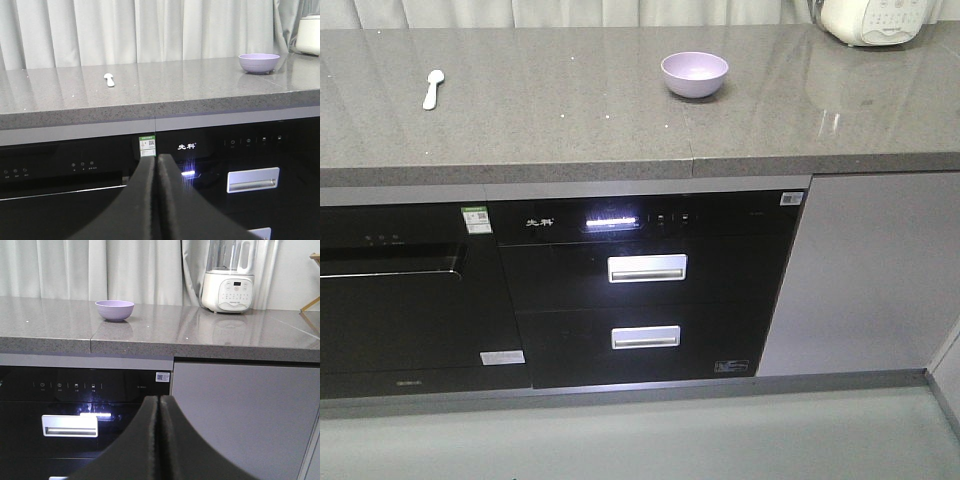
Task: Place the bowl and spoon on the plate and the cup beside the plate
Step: 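Drive closer and align the base with the spoon and bowl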
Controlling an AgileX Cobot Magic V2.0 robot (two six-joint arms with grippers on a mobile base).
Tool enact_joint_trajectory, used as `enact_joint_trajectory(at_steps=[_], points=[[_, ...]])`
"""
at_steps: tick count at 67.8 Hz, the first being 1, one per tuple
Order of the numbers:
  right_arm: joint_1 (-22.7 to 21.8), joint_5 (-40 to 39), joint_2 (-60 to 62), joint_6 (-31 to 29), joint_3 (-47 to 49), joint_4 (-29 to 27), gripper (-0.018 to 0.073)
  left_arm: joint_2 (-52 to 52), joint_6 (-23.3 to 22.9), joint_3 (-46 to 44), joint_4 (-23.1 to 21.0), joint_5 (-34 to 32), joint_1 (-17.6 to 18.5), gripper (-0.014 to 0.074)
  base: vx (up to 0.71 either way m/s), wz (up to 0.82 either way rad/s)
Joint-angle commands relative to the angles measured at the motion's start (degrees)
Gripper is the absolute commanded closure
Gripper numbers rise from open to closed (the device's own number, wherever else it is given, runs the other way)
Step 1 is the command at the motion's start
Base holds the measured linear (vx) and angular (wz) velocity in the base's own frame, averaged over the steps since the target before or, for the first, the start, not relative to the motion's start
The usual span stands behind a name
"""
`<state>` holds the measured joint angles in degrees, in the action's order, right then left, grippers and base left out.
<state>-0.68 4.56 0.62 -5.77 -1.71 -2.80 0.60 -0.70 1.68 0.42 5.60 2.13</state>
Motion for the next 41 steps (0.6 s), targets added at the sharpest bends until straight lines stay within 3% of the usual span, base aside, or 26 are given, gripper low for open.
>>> enact_joint_trajectory(at_steps=[1, 41], points=[[-0.4, -4.6, 0.8, -0.3, 0.0, 0.2, 0.0564, 0.4, -0.3, -1.5, -0.1, -4.4, 0.3, 0.0603, 0.18, 0.00], [-0.4, -4.6, 0.8, -0.3, 0.0, 0.2, 0.0563, 0.4, -0.3, -1.5, -0.1, -4.4, 0.3, 0.0603, 0.16, 0.00]])
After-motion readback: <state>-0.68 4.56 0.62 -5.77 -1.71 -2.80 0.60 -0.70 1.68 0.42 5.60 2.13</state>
